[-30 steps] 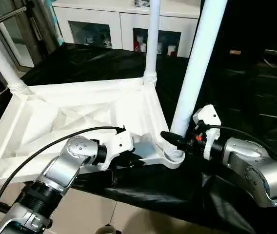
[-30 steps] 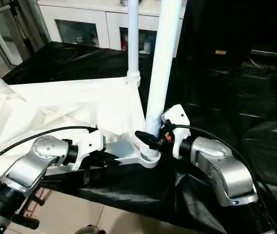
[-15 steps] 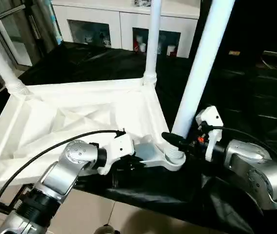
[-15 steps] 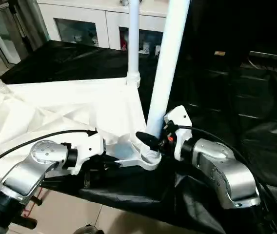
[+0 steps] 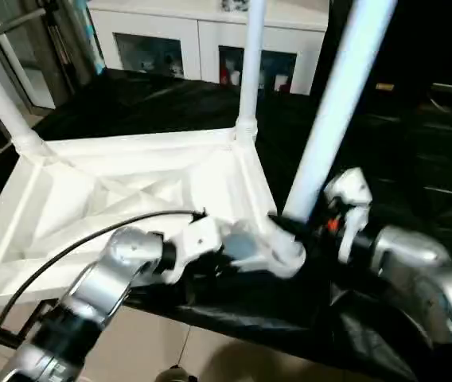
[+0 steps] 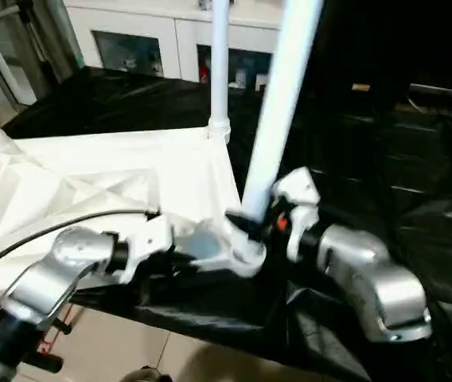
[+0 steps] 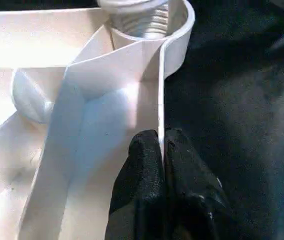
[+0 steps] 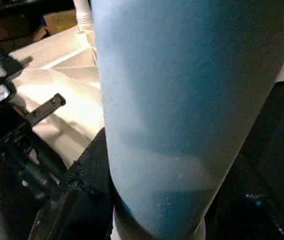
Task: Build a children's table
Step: Insert table leg to table base
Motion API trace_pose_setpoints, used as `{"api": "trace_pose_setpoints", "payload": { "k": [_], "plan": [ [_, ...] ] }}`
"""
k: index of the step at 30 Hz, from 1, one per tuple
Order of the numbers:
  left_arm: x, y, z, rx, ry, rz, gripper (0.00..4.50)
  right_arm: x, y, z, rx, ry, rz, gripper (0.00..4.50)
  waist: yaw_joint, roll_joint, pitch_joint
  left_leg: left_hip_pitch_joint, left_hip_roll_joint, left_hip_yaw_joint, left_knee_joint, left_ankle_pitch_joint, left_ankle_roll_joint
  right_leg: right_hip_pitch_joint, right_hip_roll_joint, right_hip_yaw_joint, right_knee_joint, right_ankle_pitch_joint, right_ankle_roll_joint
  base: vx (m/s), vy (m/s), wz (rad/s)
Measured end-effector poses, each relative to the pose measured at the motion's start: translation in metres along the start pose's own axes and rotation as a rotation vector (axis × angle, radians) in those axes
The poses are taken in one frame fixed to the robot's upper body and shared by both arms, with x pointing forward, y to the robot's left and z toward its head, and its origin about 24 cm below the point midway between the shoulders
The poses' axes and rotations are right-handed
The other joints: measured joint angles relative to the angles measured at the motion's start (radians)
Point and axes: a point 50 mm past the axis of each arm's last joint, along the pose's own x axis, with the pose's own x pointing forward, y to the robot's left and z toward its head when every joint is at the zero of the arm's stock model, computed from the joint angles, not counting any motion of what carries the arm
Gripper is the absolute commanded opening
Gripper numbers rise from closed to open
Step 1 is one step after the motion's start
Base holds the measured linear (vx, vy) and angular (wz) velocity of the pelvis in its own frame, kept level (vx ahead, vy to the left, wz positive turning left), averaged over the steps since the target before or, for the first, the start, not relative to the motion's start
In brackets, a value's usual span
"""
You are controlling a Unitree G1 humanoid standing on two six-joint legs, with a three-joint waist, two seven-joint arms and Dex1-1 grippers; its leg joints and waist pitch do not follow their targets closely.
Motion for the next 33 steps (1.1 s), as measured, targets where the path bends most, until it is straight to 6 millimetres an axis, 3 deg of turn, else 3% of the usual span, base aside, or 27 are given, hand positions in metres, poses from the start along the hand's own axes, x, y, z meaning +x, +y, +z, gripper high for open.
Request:
{"api": "trace_pose_setpoints", "payload": {
  "k": [4,10,17,33],
  "plan": [
    [0.001,0.001,-0.002,-0.012,0.002,0.003,0.0,-0.003,0.001,-0.008,0.018,0.018,-0.007,1.9,-0.001,0.002,-0.001,0.0,0.0,0.0,0.0,0.0,-0.001,0.0,0.0,0.0,0.0,0.0,0.0,0.0,0.0,0.0],
    [-0.003,0.007,-0.006,-0.021,0.0,-0.014,0.0,0.007,0.002,0.001,-0.004,-0.006,0.003,1.9,-0.006,0.003,-0.001,0.001,0.0,0.0,-0.001,0.002,-0.001,0.0,0.0,0.0,0.001,0.003,0.0,0.0,0.0,0.0],
    [-0.003,0.014,-0.009,-0.021,0.002,-0.018,0.0,0.022,-0.002,-0.012,-0.009,0.057,-0.009,1.9,-0.004,0.003,-0.002,0.001,0.0,0.001,-0.001,0.005,0.0,0.0,0.0,0.0,0.001,0.006,0.0,0.0,0.0,0.0],
    [-0.001,0.022,-0.011,-0.034,0.002,-0.005,0.0,0.038,-0.01,-0.011,-0.002,0.075,0.012,1.9,-0.007,0.002,-0.002,0.002,0.0,0.001,-0.001,0.007,-0.001,0.0,0.0,0.0,0.001,0.011,-0.001,0.0,0.0,0.0]
  ]
}}
